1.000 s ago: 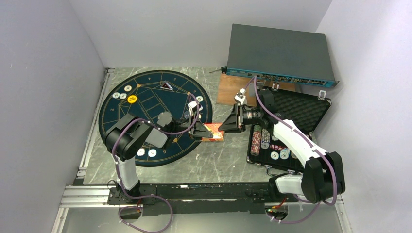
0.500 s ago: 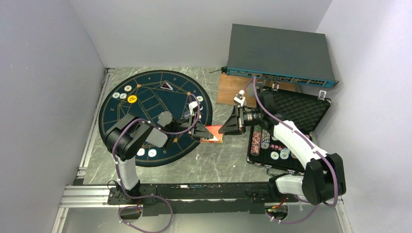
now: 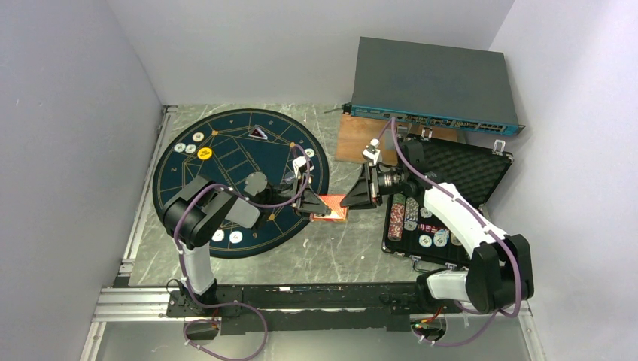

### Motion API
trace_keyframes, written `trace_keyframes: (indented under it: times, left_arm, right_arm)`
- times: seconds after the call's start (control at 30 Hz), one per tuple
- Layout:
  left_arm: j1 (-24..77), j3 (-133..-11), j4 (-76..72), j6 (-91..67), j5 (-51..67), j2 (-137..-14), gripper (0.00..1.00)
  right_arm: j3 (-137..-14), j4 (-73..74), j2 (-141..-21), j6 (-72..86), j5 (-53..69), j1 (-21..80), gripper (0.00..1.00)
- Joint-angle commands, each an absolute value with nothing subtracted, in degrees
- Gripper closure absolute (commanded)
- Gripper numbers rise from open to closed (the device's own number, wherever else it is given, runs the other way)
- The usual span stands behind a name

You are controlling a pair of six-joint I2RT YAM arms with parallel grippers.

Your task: Distribute texas hold em gaming equipment

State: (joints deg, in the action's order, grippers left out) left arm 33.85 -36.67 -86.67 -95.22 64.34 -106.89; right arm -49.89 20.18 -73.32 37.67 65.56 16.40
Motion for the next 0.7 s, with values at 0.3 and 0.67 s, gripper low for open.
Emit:
trace_keyframes:
  times: [0.3,0.67]
  left_arm:
    - [33.91,-37.88,-95.54,-94.39,64.65,-107.18,0.46]
    - [33.93,-38.06,-95.62,-94.42,64.54,-106.85,0.54]
  right_arm:
    - [-52.32,20.85,-72.34,35.99,69.65,13.93,0.77]
    - [-53.12,26.45,-73.29,30.15,69.18,14.54,0.72]
